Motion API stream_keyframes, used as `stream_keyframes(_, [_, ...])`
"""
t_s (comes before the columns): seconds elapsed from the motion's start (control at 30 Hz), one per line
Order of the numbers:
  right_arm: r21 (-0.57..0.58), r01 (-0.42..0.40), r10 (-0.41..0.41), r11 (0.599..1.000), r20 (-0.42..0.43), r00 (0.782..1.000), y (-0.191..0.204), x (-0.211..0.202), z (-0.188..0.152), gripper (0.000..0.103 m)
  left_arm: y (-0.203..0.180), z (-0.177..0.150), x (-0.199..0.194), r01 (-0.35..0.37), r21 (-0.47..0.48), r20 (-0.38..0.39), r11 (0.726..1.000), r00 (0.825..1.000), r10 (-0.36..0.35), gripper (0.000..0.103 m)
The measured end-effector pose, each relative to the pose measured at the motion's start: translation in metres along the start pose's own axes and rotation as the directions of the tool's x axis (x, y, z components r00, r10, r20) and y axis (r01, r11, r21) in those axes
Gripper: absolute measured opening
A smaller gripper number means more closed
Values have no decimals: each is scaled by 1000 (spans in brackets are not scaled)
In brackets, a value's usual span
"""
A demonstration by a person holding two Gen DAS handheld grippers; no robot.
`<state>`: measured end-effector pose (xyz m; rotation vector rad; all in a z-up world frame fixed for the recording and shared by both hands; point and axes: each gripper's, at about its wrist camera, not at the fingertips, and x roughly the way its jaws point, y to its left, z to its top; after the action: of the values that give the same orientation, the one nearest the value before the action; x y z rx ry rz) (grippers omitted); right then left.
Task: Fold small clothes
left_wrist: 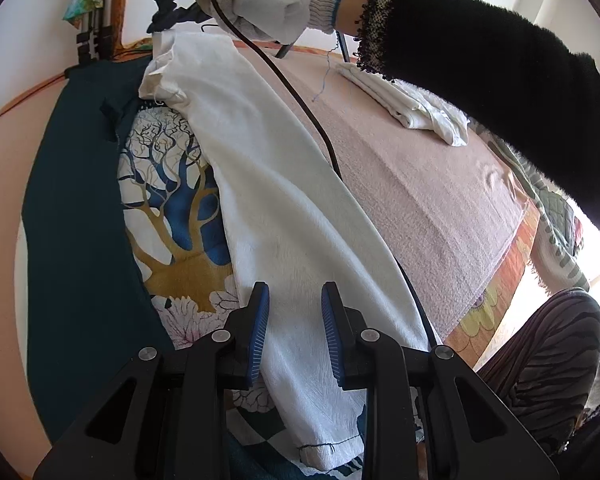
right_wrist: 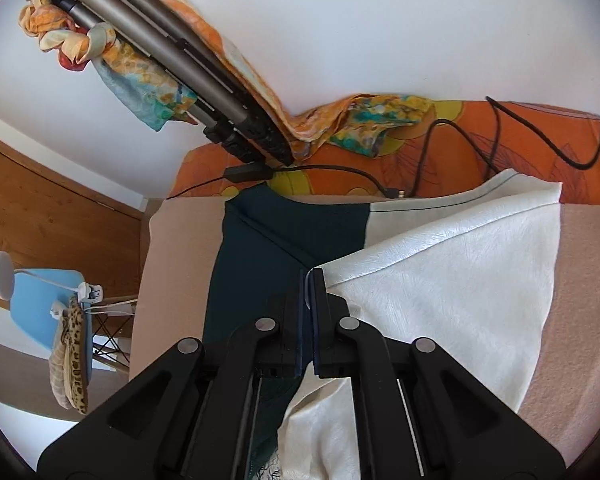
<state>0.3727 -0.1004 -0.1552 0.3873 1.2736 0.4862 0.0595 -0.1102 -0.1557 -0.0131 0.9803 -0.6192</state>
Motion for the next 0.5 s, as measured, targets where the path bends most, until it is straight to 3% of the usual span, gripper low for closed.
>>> stream_keyframes(0.03, [-3,-14,14,1000,-15,1000,6,3,2,28,1,1,-1,-1,-7,3,1000,1000,1,25])
stream_keyframes(0.17, [-43,-76,78,996,41,996,22,-19,-1,50,5,3,-11,-2,-17,37,1000,999,3,25])
stream_keyframes(0.33, [-60,-42,48,997,96,994,26,-69,-24,52,7,8,-29,5,-2,92,1000,996,-5,25])
stream_keyframes(0.5, [-137,67,-51,988,121,991,30,-139,-89,52,10,9,-52,-11,35,156,999,988,6,25])
